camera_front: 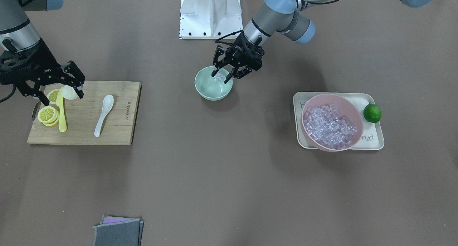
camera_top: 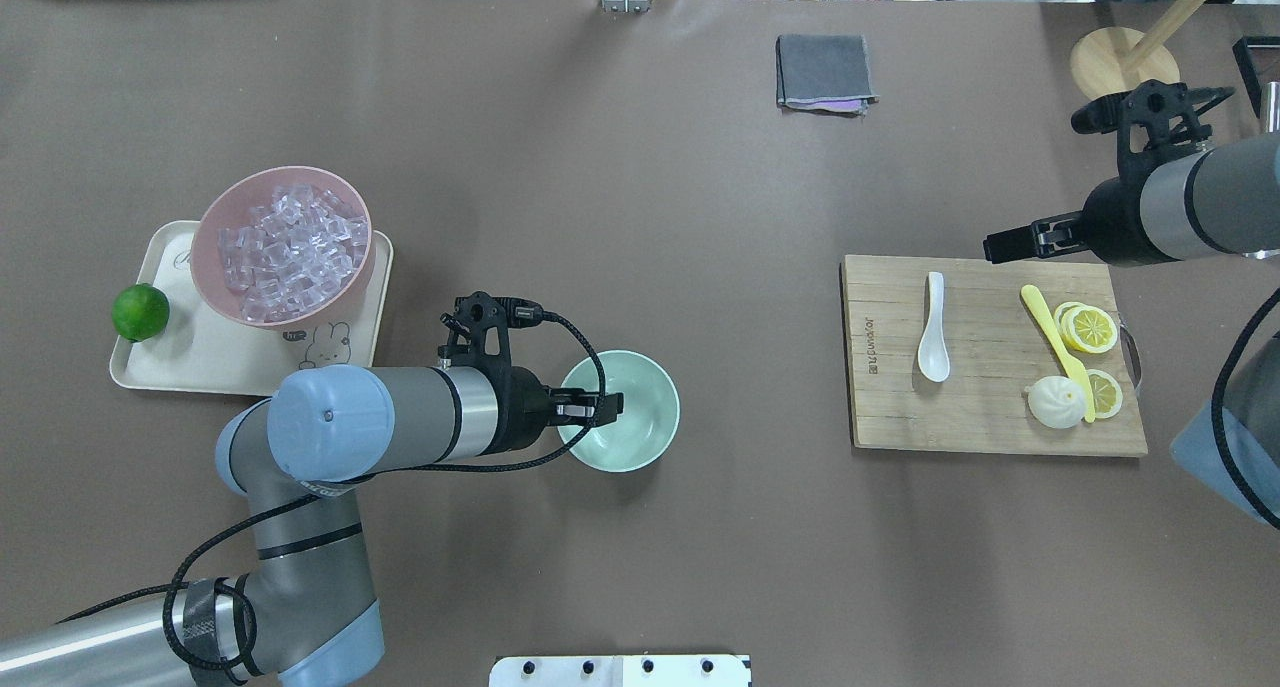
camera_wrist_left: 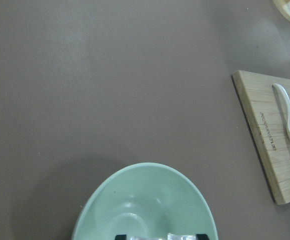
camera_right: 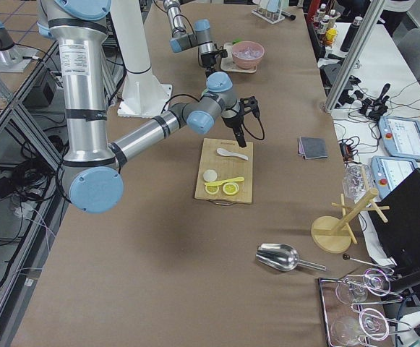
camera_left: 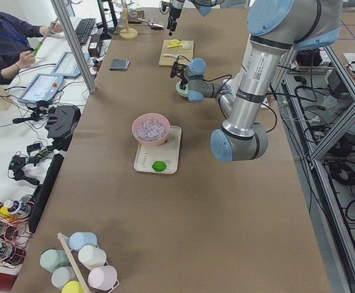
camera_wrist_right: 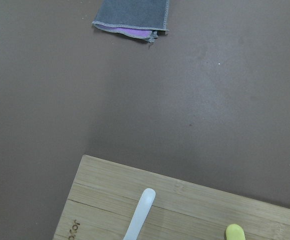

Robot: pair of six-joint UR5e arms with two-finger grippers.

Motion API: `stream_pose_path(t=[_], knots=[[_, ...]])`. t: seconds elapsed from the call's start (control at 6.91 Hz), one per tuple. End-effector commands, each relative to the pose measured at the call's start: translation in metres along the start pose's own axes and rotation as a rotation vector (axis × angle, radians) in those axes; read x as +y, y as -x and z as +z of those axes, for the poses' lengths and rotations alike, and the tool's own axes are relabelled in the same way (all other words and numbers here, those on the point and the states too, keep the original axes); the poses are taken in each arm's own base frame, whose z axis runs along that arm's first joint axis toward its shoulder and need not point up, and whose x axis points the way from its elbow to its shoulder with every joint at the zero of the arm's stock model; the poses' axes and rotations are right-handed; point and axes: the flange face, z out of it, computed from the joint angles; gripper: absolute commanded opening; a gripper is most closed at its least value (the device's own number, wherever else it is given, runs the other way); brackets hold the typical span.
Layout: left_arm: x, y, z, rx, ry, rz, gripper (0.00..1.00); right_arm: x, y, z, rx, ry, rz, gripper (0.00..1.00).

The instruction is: Put spoon and ice into bowl

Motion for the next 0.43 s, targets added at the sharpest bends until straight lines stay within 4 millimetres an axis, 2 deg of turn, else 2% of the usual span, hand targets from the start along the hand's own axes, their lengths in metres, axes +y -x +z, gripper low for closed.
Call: stream_pose_path(t=[0.0, 0.14, 0.29], knots=[[0.0046, -0.0037, 0.0065, -0.004, 0.005, 0.001, 0.00, -0.0011, 0.0010, 0.0003, 0.000, -0.001, 0.000, 1.00], [0.0041, -0.0084, 0.0078, 0.001, 0.005, 0.006, 0.10, -0.0006, 0.0011, 0.0013, 0.000, 0.001, -0.001, 1.00], [0.0046, -0.0075, 0.0087, 0.001, 0.009, 0.012, 0.48, -0.0018, 0.0021, 0.0009, 0.000, -0.003, -0.002, 1.00]])
